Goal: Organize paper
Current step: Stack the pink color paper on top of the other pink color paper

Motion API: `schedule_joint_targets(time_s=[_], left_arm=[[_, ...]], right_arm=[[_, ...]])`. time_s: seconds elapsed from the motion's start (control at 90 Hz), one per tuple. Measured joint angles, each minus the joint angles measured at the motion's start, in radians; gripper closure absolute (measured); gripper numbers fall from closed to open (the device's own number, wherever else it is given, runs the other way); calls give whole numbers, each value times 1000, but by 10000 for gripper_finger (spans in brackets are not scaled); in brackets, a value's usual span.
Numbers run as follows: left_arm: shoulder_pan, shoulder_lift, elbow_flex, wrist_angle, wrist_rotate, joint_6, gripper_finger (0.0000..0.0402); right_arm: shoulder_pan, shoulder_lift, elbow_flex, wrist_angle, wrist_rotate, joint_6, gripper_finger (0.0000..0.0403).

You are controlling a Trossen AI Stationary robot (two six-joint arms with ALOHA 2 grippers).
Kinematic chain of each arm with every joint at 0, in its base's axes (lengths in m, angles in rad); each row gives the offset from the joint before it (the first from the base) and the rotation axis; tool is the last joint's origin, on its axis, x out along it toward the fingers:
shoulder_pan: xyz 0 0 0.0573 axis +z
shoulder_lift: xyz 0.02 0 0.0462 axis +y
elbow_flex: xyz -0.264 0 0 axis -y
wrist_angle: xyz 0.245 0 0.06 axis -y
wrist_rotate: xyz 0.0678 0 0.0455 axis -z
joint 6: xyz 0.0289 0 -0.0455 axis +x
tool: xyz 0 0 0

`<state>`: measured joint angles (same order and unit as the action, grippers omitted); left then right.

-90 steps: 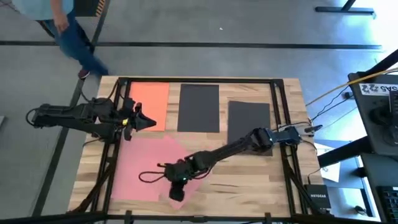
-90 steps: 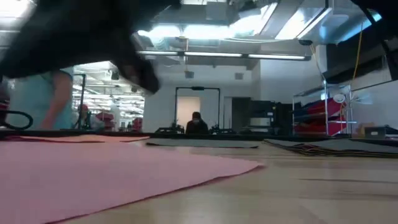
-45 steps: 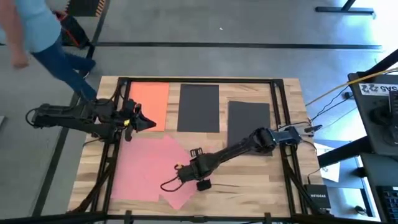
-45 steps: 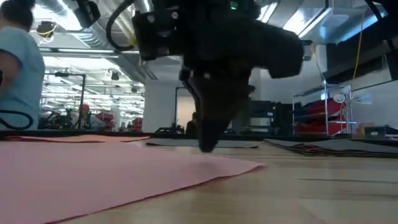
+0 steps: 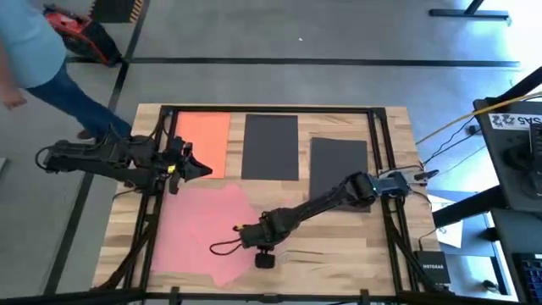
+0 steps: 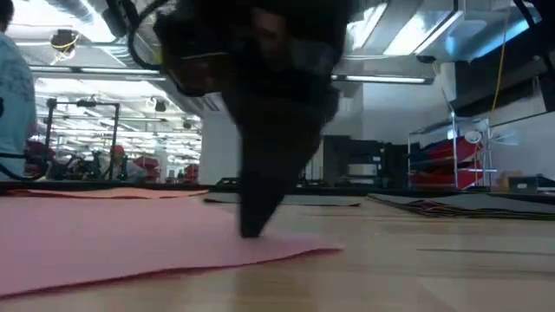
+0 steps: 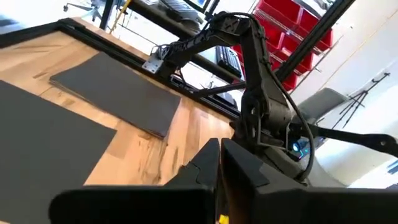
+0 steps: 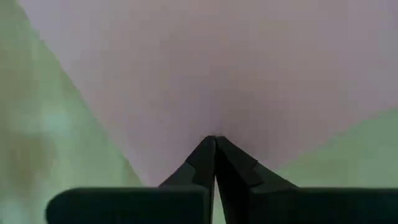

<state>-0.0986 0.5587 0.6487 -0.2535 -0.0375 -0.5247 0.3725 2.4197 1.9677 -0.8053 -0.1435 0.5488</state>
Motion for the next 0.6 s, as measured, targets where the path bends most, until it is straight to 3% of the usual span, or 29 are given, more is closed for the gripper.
schedule_joint_targets(time_s=[0.267,0.478,0.6], left_arm=[[0,0,0,0,-14,0,402],[0,0,0,2,-19,-14,402],[0,0,0,2,-19,-26,402]], right_arm=[[1,8,-4,172,-10,237,403],[1,-1,18,238,-45,174,403],[7,-21,57,102,-34,99,403]])
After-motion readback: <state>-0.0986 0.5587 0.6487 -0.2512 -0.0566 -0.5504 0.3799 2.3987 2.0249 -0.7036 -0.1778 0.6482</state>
